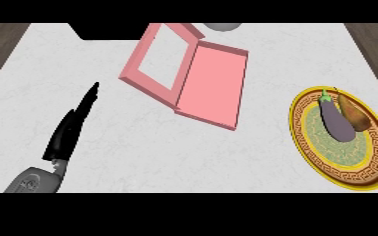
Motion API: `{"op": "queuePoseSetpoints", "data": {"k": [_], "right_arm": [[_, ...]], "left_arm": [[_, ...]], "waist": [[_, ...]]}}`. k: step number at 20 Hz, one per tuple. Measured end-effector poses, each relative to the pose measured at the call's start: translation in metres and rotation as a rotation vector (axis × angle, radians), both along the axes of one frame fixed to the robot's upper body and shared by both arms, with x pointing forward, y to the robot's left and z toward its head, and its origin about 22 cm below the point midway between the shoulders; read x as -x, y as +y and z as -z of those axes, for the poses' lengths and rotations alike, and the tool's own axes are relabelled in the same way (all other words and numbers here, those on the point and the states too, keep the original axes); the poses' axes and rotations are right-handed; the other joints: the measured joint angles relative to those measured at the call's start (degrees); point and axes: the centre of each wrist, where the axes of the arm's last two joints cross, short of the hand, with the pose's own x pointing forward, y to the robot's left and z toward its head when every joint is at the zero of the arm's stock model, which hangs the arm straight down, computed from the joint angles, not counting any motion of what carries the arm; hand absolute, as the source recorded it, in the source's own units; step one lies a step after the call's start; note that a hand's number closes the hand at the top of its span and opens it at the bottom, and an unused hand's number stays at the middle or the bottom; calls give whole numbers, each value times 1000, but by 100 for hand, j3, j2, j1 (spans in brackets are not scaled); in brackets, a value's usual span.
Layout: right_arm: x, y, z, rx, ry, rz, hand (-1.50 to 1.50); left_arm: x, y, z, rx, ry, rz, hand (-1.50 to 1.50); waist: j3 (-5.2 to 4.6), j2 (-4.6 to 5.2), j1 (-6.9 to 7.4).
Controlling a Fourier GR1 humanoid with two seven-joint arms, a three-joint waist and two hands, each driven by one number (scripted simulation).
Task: Pick the eggplant from the plate and place it in the cardboard box
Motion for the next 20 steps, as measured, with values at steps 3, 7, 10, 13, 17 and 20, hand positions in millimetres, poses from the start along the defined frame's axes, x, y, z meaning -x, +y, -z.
{"op": "queuePoseSetpoints", "data": {"k": [3, 7, 10, 13, 17, 20], "right_arm": [[-11, 22, -15, 33, 85, 3, -150], [-23, 46, -23, 92, 184, 16, -150], [-32, 55, -25, 134, 244, 43, -150], [-44, 69, -18, 175, 292, 63, -150], [-59, 82, -8, 183, 352, 75, -150], [-67, 85, 1, 176, 394, 82, -150]], "left_arm": [[-2, -1, 3, -2, -5, 7, 0], [-5, -2, 3, 7, -3, 18, 0], [-5, 1, 4, 3, -6, 18, 0], [-10, 1, 3, 5, -6, 19, 0], [-15, -6, 3, 7, -10, 23, 0], [-16, -4, 6, 4, -5, 17, 0]], "waist": [[0, 3, 46], [4, 7, 92], [8, 12, 123], [9, 18, 140], [13, 16, 126], [13, 10, 105]]}}
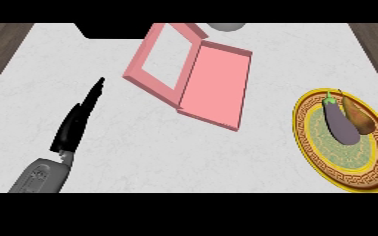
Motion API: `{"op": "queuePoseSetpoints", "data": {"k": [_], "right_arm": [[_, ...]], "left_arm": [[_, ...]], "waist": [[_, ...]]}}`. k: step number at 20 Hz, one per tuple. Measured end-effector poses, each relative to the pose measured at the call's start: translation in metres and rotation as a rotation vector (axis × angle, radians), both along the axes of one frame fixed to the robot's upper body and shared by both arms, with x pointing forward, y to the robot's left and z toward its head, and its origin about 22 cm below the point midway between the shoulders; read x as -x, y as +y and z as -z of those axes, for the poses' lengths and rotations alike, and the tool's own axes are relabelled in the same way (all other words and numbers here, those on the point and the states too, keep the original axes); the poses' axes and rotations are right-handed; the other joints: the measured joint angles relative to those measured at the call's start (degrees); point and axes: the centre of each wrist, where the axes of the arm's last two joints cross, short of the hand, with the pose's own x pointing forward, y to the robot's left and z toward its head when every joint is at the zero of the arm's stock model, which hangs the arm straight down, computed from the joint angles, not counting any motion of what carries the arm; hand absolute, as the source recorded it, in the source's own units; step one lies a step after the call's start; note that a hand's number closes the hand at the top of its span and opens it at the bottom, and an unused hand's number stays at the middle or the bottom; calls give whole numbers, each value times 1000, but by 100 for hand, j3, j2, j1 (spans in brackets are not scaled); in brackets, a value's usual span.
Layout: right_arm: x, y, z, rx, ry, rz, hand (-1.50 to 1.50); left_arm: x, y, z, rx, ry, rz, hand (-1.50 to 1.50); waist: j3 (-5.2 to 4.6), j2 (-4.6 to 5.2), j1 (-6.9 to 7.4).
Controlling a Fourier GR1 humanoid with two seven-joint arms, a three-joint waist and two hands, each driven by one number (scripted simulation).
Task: Pick the eggplant from the plate and place it in the cardboard box
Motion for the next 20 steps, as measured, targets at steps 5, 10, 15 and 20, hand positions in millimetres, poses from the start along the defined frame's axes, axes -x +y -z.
{"op": "queuePoseSetpoints", "data": {"k": [5, 10, 15, 20], "right_arm": [[-14, 6, 18, -28, 39, 7, -150], [-19, 11, 38, -1, 28, -7, -150], [-25, 9, 46, 35, -18, -39, -150], [-31, 10, 65, 34, 21, -58, -150]], "left_arm": [[1, 6, -2, 3, 4, 8, 0], [3, 9, -5, -1, -2, 4, 0], [6, 3, 1, -1, 4, -3, 0], [0, 1, -1, -1, 1, -2, 0]], "waist": [[2, -5, -11], [4, -7, -21], [3, -8, -28], [2, -8, -33]]}}
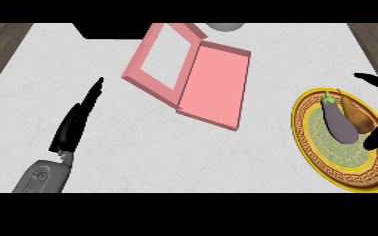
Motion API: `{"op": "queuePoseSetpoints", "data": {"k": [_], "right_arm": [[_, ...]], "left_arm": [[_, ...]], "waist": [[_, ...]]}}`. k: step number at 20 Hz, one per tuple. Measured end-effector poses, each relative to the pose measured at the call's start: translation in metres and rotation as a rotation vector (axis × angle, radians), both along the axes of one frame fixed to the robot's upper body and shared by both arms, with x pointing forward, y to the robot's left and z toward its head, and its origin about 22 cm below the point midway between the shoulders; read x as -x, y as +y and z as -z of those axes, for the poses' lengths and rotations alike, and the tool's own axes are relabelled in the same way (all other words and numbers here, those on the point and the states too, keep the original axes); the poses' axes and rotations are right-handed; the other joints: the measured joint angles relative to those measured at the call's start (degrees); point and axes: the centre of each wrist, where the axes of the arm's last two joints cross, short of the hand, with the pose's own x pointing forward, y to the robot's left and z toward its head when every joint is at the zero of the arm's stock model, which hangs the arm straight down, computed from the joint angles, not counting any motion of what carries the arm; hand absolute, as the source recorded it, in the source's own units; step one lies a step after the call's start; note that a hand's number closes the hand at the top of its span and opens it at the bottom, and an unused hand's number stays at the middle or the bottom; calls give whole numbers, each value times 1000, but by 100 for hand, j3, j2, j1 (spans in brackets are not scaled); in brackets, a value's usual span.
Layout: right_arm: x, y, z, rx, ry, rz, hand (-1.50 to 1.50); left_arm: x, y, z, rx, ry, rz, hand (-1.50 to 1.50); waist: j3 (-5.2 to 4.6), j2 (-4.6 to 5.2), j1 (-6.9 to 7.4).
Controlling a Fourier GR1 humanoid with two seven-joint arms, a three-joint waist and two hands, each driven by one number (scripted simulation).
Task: Pick the eggplant from the plate and place it in the cardboard box
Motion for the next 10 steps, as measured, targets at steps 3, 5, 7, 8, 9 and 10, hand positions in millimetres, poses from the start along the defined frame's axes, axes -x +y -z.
{"op": "queuePoseSetpoints", "data": {"k": [3, 5, 7, 8, 9, 10], "right_arm": [[-3, 7, 14, -1, 21, 0, -150], [-1, 8, 15, 2, 26, -5, -150], [-3, 7, 21, 10, 37, -5, -150], [-4, 8, 26, 13, 38, -6, -150], [-7, 11, 28, 13, 40, -1, -150], [-8, 8, 31, 20, 42, -2, -150]], "left_arm": [[5, 7, 0, 0, 0, -2, 0], [4, 5, -3, 0, -1, -4, 0], [4, 9, -2, 4, -3, -7, 0], [2, 10, -3, 1, -5, -5, 0], [4, 12, 1, 1, -4, -6, 0], [3, 11, 1, -2, -6, -6, 0]], "waist": [[0, -1, 3], [2, -2, -7], [0, -2, -4], [0, -1, -4], [1, -1, -2], [1, 0, 0]]}}
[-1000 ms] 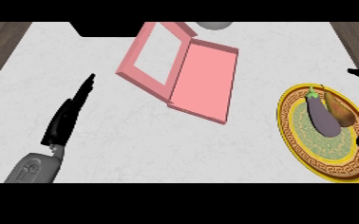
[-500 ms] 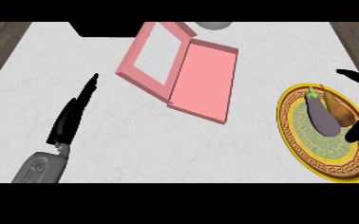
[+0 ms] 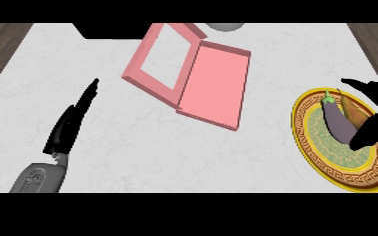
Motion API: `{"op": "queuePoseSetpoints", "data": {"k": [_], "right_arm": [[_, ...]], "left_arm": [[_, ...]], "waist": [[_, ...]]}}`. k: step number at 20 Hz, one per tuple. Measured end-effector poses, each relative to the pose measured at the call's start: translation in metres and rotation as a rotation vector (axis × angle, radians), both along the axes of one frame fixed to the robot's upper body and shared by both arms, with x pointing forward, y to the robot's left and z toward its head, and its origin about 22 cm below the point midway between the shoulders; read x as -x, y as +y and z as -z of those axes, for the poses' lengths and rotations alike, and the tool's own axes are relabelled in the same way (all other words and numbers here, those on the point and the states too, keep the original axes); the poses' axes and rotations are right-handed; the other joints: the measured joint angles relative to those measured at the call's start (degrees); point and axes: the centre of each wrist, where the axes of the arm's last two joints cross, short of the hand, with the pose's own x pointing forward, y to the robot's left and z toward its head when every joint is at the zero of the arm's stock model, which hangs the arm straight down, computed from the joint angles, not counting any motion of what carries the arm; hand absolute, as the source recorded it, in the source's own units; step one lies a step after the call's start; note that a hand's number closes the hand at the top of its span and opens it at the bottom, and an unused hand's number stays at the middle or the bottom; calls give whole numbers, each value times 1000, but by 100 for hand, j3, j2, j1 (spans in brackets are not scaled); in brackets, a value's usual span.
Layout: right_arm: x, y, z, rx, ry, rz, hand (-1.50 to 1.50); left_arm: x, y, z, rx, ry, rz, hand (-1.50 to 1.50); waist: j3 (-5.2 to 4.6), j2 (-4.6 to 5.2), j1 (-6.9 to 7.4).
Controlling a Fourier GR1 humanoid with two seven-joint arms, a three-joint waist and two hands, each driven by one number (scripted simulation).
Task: Pick the eggplant from the plate and place it in the cardboard box
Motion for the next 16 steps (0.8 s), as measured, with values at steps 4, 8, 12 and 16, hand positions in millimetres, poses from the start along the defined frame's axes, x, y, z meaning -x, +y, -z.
{"op": "queuePoseSetpoints", "data": {"k": [4, 8, 12, 16], "right_arm": [[-6, 1, 11, 7, 2, 8, -150], [-5, 2, 20, -17, 14, 4, -150], [-11, -1, 33, -29, 36, -5, -150], [-16, 11, 42, -45, 42, -1, -150]], "left_arm": [[-1, -4, 2, 6, 4, 3, 0], [-5, -1, -1, 5, 6, -1, 0], [2, 0, 2, -1, 8, 5, 0], [-4, -6, 0, 4, 6, 8, 0]], "waist": [[0, 0, -1], [-1, -2, -10], [1, 0, 4], [2, 0, -3]]}}
